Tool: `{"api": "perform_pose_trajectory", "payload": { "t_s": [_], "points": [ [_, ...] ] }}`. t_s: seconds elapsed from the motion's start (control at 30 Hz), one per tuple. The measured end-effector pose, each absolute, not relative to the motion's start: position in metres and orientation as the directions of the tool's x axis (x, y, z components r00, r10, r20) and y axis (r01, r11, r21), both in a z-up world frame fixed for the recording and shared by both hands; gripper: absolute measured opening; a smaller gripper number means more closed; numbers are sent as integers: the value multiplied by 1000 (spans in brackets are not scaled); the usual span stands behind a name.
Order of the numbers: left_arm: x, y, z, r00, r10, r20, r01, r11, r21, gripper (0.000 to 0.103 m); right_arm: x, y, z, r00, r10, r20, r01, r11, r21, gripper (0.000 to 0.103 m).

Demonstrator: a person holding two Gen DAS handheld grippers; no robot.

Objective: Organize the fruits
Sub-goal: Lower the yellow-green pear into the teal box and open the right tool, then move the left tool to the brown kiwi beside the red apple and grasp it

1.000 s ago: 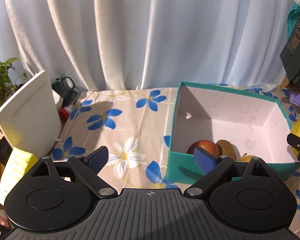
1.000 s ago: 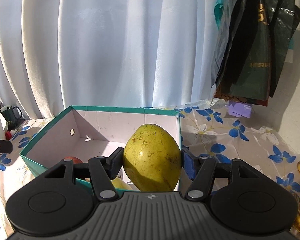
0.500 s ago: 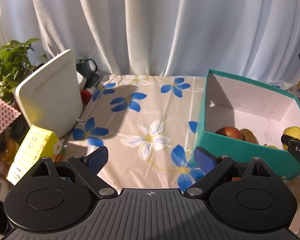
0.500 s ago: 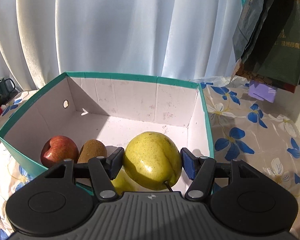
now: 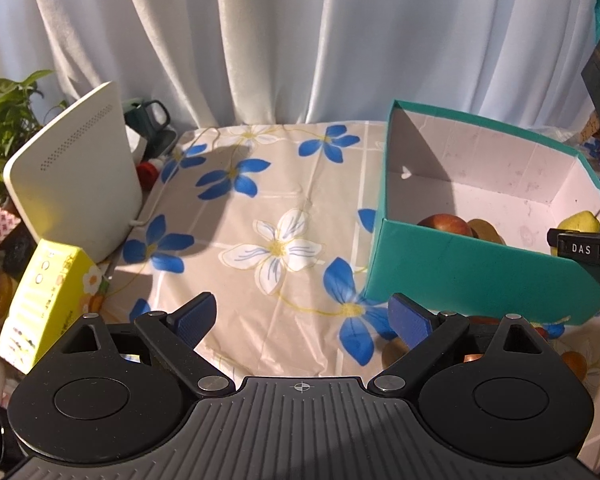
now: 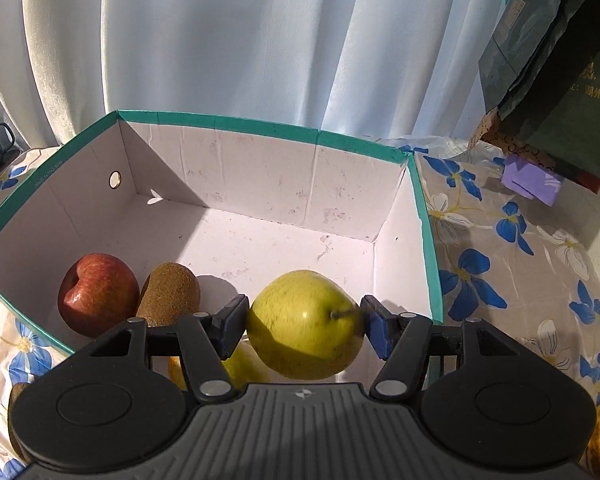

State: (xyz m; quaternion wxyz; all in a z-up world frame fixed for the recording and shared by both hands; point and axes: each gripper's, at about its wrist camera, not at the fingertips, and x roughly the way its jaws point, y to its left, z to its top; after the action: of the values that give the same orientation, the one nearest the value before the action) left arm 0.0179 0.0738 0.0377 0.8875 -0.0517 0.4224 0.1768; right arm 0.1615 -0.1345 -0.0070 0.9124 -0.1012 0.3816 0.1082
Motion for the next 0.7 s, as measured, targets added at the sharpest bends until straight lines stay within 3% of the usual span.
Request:
{"api": "perform_pose_trajectory", "payload": {
  "t_s": [0.3, 0.33, 0.43, 0.57, 0.7],
  "points": [
    [20, 67, 20, 578, 207, -789, -284, 958, 43, 97, 159, -138, 2, 711, 106, -695, -260, 958, -120, 62],
    [19, 65, 17, 585, 188, -789, -261, 965, 36, 97, 155, -140, 6, 723, 113, -682, -259, 959, -115, 65],
    [14, 56, 9, 601, 164, -782, -200, 978, 51, 98, 133, -149, 27, 785, 138, -604, -247, 964, -100, 87],
    [10, 45, -4, 640, 141, -755, -120, 989, 82, 100, 82, -168, 54, 866, 198, -460, -237, 971, -27, 103],
    [8, 34, -18, 659, 125, -742, -36, 990, 136, 100, 40, -187, 59, 891, 239, -385, -236, 970, 56, 103]
  ]
}}
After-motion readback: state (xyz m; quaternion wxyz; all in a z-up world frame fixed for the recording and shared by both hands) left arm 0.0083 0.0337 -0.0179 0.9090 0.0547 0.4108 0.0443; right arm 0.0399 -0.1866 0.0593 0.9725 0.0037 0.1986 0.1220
